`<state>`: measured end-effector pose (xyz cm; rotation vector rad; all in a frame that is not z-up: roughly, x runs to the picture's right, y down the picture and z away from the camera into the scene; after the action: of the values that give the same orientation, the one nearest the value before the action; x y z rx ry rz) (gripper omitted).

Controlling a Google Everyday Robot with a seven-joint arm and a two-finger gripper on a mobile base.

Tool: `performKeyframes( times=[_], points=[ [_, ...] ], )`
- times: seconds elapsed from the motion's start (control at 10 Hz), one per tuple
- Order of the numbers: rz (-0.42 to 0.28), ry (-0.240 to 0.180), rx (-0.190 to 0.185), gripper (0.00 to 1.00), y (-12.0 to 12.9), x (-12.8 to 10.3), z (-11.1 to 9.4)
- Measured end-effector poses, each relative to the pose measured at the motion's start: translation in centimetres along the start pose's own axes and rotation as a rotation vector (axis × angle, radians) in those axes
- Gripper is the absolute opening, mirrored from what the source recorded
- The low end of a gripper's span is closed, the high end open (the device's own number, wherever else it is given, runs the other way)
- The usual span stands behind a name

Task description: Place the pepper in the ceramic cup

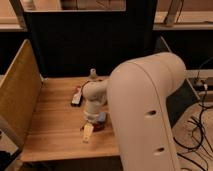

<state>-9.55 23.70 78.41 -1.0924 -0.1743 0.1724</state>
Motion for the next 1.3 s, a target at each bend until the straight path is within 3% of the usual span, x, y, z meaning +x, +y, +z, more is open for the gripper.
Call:
performKeyframes(
  times=[0.7, 0.9, 1.3],
  points=[
    [0.002, -0.043, -0.027, 0.78, -1.8, -0.1, 1.9],
    [-0.003, -0.05, -0.013, 0.62, -2.6, -0.1, 2.3],
    [-0.012, -0.077, -0.007, 0.2, -2.9, -0.6, 2.9]
  ],
)
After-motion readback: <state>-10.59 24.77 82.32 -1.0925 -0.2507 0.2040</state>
